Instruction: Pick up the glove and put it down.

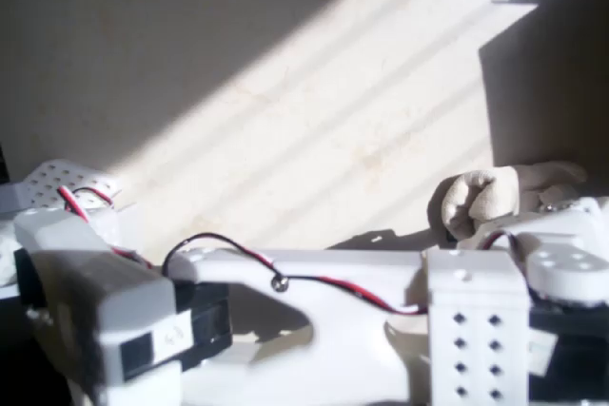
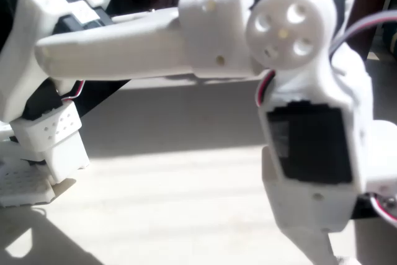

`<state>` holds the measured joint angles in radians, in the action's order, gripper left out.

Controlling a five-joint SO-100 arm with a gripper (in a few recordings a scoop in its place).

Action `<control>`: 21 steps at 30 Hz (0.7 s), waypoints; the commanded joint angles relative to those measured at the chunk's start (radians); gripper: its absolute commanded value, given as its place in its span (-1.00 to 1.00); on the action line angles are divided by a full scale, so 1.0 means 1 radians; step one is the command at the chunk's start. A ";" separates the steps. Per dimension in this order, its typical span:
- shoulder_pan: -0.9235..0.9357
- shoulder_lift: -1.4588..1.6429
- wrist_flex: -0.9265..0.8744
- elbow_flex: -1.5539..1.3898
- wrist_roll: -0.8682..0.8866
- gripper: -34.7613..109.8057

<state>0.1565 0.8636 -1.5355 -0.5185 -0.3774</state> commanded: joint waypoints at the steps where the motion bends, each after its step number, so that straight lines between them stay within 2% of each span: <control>1: -0.084 0.097 -0.023 0.012 0.008 -0.10; 7: -0.184 0.087 -0.054 0.011 0.121 -0.10; 12: -0.265 0.054 -0.044 0.011 0.126 -0.10; 21: -0.259 -0.109 0.028 0.021 0.161 -0.10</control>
<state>-0.0997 0.7547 -1.5463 -0.5185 -0.2378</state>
